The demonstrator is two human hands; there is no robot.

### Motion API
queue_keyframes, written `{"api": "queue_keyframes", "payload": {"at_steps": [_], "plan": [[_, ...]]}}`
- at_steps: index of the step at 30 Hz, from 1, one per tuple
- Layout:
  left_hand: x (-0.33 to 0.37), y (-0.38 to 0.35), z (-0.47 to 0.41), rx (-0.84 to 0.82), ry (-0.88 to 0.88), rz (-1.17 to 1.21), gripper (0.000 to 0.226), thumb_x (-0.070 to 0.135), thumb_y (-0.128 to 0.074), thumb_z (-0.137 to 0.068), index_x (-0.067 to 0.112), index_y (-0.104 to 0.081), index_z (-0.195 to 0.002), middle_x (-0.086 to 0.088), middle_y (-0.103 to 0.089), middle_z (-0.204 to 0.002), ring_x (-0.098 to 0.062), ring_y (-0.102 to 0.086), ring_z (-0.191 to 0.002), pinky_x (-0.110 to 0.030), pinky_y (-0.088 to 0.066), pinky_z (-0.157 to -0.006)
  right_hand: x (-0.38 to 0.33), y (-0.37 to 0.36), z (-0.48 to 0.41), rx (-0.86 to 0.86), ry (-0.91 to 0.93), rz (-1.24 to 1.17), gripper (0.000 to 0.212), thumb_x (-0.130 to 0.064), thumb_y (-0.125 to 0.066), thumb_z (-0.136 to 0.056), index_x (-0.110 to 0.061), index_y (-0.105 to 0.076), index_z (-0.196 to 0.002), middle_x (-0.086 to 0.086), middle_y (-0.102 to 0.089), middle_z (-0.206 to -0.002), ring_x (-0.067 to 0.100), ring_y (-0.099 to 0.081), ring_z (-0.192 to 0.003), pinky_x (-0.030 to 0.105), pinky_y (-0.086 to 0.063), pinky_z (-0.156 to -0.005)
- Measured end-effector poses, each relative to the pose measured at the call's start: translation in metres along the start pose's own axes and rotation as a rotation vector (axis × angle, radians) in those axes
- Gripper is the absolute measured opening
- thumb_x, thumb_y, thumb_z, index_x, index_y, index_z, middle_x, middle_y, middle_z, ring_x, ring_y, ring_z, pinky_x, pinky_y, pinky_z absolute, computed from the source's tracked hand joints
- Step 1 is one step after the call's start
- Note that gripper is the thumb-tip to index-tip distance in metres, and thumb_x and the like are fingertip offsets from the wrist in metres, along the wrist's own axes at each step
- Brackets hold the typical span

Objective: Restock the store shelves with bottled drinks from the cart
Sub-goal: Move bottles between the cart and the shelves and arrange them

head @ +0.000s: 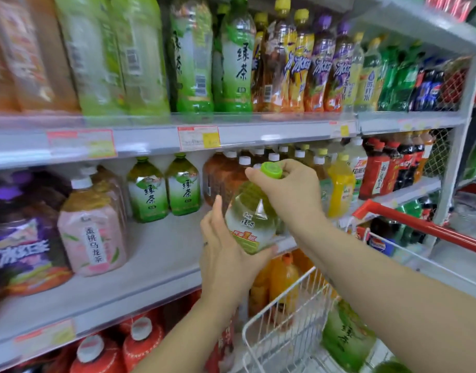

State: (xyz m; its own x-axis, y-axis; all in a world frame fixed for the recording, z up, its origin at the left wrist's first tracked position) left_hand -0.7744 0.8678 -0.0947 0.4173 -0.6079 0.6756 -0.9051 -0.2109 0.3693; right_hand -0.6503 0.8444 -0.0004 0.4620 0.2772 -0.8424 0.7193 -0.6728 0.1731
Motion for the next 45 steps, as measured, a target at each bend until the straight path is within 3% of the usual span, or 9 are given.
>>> {"api": "queue_keyframes", "payload": {"at_steps": [4,9,12,14,16,19,26,39,45], "plan": [[-0.033,0.020,-0.022,0.110,-0.053,-0.073,0.112,0.029,-0.085,-0.058,0.019,-0.015,-0.145,-0.006,-0.030,-0.132,-0.011,-0.033,-0.118,-0.029,-0.043,-0.088,0.001,-0.041,0.002,-0.091,-0.022,-0.057,0.028,-0.041,-0.076,-0.071,-0.017,-0.064,-0.082,-0.002,-0.068,-0.075,0.013,-0.065,-0.073,0.033,-0.055,-0.069],[-0.075,0.028,-0.054,0.108,0.012,0.058,0.100,0.009,-0.084,-0.058,0.021,-0.027,-0.140,0.002,-0.030,-0.120,0.007,-0.030,-0.105,-0.009,-0.027,-0.090,0.015,-0.063,-0.020,-0.318,0.105,0.083,0.025,-0.042,-0.069,-0.079,-0.022,-0.063,-0.093,-0.007,-0.062,-0.071,0.004,-0.058,-0.064,0.023,-0.048,-0.065],[-0.104,0.023,-0.061,0.072,0.135,0.140,0.098,0.011,-0.082,-0.061,0.026,-0.026,-0.140,0.007,-0.029,-0.123,0.003,-0.034,-0.107,-0.003,-0.023,-0.088,0.050,-0.045,-0.041,-0.205,0.193,0.454,0.040,-0.044,-0.065,-0.080,-0.029,-0.058,-0.116,0.000,-0.056,-0.115,0.016,-0.050,-0.109,0.032,-0.043,-0.089],[-0.120,0.019,-0.061,0.044,0.202,0.168,0.098,0.011,-0.081,-0.063,0.027,-0.025,-0.141,0.008,-0.029,-0.129,0.003,-0.034,-0.109,-0.008,-0.026,-0.092,0.074,-0.045,-0.047,-0.277,0.166,0.650,0.057,-0.042,-0.063,-0.083,-0.033,-0.042,-0.136,0.011,-0.030,-0.145,0.029,-0.028,-0.133,0.042,-0.035,-0.102],[-0.134,0.015,-0.062,0.036,0.247,0.196,0.098,0.011,-0.080,-0.064,0.030,-0.024,-0.141,0.006,-0.031,-0.135,0.000,-0.036,-0.114,-0.019,-0.031,-0.099,0.093,-0.052,-0.051,-0.374,0.127,0.745,0.069,-0.041,-0.061,-0.085,-0.036,-0.027,-0.144,0.015,-0.009,-0.154,0.034,-0.012,-0.141,0.048,-0.027,-0.109],[-0.149,0.011,-0.071,0.011,0.280,0.233,0.101,0.012,-0.081,-0.065,0.032,-0.019,-0.143,0.005,-0.033,-0.138,-0.006,-0.037,-0.119,-0.026,-0.033,-0.101,0.107,-0.064,-0.056,-0.444,0.126,0.780,0.074,-0.042,-0.060,-0.086,-0.038,-0.018,-0.146,0.015,-0.008,-0.154,0.036,-0.012,-0.140,0.050,-0.028,-0.108],[-0.177,0.003,-0.111,-0.162,0.264,0.238,0.110,0.014,-0.077,-0.075,0.035,0.001,-0.148,0.013,-0.028,-0.148,-0.002,-0.029,-0.132,-0.027,-0.024,-0.110,0.112,-0.068,-0.055,-0.348,0.280,0.951,0.070,-0.049,-0.051,-0.089,-0.039,-0.012,-0.146,0.014,-0.014,-0.152,0.033,-0.020,-0.137,0.046,-0.045,-0.095],[-0.196,-0.006,-0.154,-0.125,0.339,-0.079,0.088,0.017,-0.066,-0.086,0.019,-0.006,-0.151,-0.012,-0.028,-0.151,-0.031,-0.034,-0.135,-0.039,-0.027,-0.110,0.113,-0.069,-0.056,-0.366,0.319,1.050,0.073,-0.054,-0.047,-0.089,-0.038,-0.005,-0.147,0.014,-0.015,-0.151,0.032,-0.022,-0.137,0.043,-0.048,-0.091],[-0.137,0.003,-0.123,0.009,0.238,-0.103,0.065,0.005,-0.056,-0.087,0.015,-0.029,-0.144,-0.012,-0.027,-0.146,-0.028,-0.036,-0.131,-0.027,-0.028,-0.104,0.115,-0.063,-0.061,-0.571,0.277,1.042,0.084,-0.044,-0.054,-0.090,-0.039,0.008,-0.146,0.015,0.002,-0.156,0.035,-0.015,-0.141,0.045,-0.042,-0.102]]}}
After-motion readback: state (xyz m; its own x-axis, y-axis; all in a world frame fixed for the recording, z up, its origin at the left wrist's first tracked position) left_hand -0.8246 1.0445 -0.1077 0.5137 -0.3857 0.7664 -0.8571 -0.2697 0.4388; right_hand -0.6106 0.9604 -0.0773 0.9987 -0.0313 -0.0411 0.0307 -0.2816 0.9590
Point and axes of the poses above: each hand's wrist, its own z-axis away from the middle knuckle, its own y-axis out of the back of the hand, x = y × z, the point moved 6 cm from there along -z, towards the middle knuckle
